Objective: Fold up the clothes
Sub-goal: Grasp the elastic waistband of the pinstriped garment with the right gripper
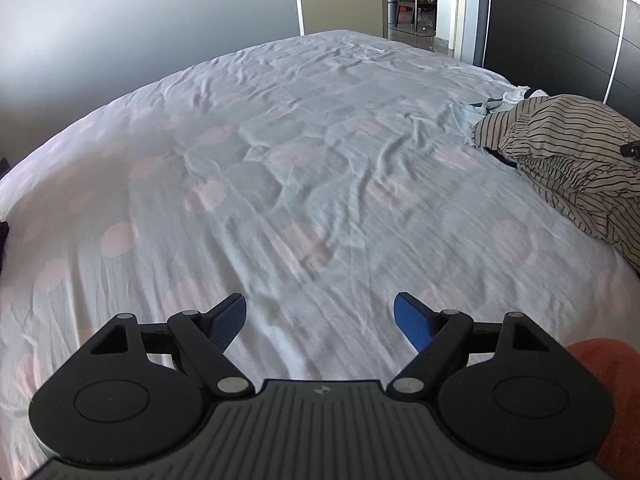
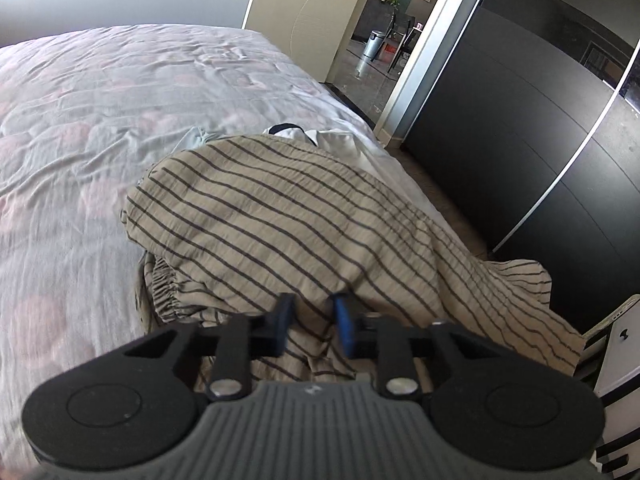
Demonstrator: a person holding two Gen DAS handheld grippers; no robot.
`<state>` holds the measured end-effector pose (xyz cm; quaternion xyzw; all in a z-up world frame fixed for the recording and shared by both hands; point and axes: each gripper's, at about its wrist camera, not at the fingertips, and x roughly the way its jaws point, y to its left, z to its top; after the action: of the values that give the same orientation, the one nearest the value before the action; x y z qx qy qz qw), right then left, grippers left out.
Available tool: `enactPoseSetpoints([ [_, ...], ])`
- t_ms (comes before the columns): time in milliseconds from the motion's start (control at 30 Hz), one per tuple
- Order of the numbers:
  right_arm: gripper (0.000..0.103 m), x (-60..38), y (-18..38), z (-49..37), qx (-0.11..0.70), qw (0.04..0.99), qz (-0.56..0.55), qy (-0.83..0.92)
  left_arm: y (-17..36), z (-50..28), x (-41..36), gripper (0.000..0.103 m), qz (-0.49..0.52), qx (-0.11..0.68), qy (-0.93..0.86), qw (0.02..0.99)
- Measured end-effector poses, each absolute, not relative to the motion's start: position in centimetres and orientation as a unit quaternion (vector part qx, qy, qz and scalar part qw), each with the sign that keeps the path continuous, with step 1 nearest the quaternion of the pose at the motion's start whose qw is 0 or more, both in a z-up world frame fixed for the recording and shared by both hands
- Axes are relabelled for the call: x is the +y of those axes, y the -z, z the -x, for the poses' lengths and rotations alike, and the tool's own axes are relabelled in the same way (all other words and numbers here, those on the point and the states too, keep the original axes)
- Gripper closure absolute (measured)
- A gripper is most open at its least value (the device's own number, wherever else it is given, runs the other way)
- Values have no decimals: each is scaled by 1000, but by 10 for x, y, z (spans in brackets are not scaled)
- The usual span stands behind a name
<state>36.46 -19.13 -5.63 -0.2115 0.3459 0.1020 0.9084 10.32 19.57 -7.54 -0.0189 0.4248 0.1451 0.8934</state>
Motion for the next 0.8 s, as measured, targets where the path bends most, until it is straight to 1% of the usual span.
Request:
enactPoseSetpoints([
  [33,97,-190,53,-363,341,910,211,-105,76,-98,200,7,20,425,-149,892],
  [233,99,-163,-1,-339,284,927,194,-151,69,-66,226,7,33,414,-183,891],
  [400,100,-103,-61,-294,210,929,200,-230,53,-35,247,7,54,385,-212,897],
  [600,100,-10,-122,-218,129,904,201,-355,38,3,272,7,82,348,-255,898],
  [800,100,81,-152,-126,69,847,178,-497,19,45,305,7,113,304,-320,890],
])
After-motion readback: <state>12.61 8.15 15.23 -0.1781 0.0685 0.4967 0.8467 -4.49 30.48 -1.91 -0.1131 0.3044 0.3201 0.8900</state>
